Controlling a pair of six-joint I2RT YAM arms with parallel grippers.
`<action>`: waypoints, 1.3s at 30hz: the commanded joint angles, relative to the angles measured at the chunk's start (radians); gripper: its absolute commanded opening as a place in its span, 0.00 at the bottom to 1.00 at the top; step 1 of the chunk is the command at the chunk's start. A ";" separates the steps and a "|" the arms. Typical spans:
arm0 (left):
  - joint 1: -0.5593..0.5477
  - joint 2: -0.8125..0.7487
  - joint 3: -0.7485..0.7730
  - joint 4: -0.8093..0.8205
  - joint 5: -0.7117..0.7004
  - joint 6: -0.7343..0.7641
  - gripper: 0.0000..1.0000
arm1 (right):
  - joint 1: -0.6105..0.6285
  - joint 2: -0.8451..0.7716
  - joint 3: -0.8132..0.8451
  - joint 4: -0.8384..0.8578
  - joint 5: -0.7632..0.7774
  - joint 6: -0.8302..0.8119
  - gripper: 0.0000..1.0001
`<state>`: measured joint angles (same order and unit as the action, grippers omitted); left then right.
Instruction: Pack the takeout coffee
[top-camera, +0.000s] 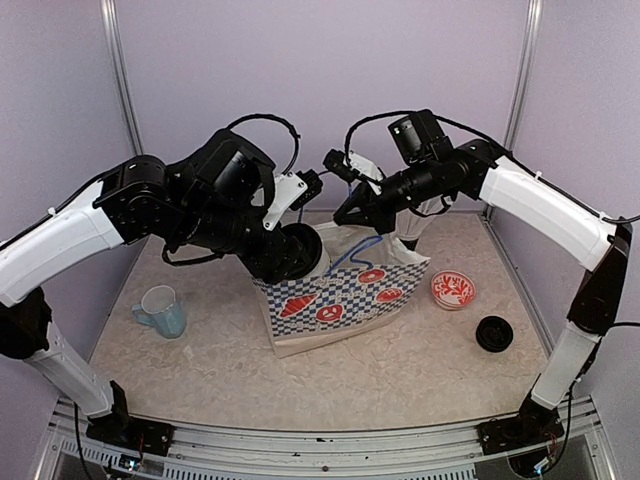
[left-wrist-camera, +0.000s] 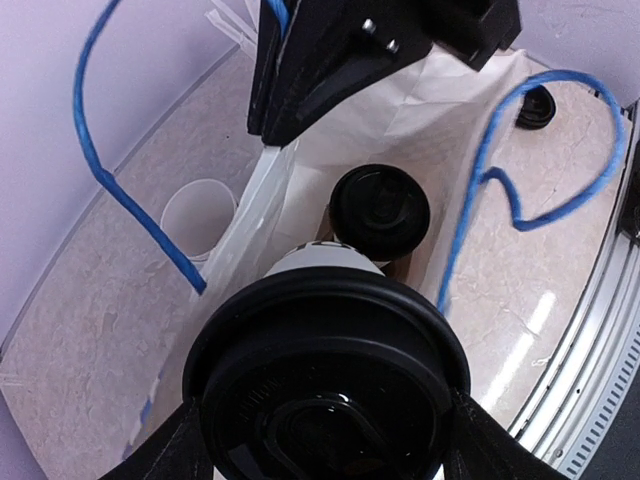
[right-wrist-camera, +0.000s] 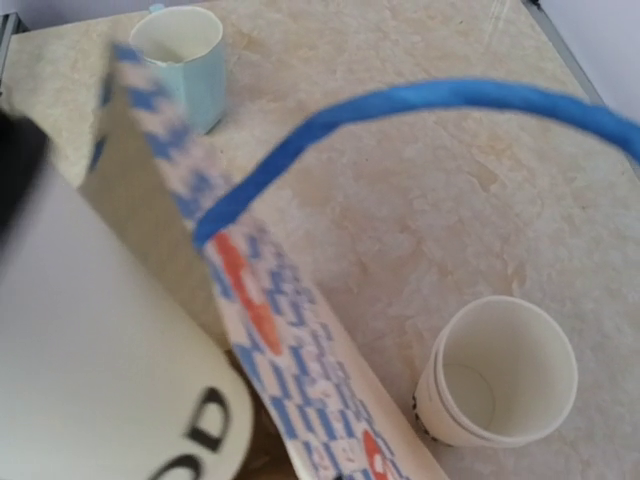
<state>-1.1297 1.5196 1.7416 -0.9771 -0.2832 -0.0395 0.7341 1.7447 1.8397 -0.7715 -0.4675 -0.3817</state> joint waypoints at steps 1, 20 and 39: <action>-0.022 0.040 0.002 -0.048 -0.033 0.005 0.56 | 0.016 -0.079 -0.041 0.023 0.016 0.031 0.00; -0.196 0.061 -0.025 -0.181 -0.148 -0.126 0.56 | -0.031 -0.186 0.073 -0.129 -0.185 -0.126 0.52; -0.246 0.187 0.102 -0.224 -0.231 0.015 0.55 | -0.176 0.085 0.113 -0.037 -0.157 -0.148 0.52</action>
<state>-1.3697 1.6768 1.7920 -1.1820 -0.4778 -0.0776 0.5686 1.7977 1.9266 -0.7879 -0.5716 -0.5236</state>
